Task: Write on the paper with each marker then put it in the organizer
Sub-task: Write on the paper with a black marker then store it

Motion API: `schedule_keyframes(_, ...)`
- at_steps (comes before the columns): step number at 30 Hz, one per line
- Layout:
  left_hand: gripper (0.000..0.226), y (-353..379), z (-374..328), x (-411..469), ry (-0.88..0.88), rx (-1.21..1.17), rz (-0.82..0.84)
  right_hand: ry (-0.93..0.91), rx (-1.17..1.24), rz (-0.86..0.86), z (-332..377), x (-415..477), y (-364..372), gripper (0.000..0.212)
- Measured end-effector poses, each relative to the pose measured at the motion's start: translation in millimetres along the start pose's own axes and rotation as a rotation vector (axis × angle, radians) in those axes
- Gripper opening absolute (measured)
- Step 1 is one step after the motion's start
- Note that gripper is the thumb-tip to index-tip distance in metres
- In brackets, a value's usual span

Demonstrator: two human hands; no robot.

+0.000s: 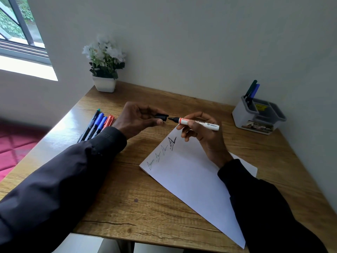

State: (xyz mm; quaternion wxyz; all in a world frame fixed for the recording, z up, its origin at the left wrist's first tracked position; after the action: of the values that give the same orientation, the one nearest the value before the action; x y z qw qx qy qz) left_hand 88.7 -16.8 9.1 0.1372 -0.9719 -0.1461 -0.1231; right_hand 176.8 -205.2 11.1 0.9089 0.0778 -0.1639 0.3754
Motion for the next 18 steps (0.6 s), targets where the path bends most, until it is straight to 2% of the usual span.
schedule_keyframes(6,0.028,1.8,-0.5,-0.2,0.002,-0.005,0.006,0.016,-0.019,0.015,-4.3,-0.1,1.1,0.022)
schedule_keyframes(10,0.025,6.3,-1.1,-2.3,0.009,0.033,0.028,-0.019,-0.129,0.001,-3.3,0.5,1.9,0.016)
schedule_keyframes(18,0.021,5.7,-1.6,-1.4,0.005,0.054,-0.002,-0.044,-0.219,-0.086,-0.9,-0.9,-4.6,0.009)
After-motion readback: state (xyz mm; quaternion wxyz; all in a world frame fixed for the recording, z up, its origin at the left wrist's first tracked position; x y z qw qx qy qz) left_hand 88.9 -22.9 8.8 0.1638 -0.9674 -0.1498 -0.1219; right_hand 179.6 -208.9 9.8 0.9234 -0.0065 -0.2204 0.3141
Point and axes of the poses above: each hand's wrist, its own x-axis towards the middle knuckle, its own y-axis out of the palm, z = x × y, the point moved 7 cm from there along x, towards the middle knuckle
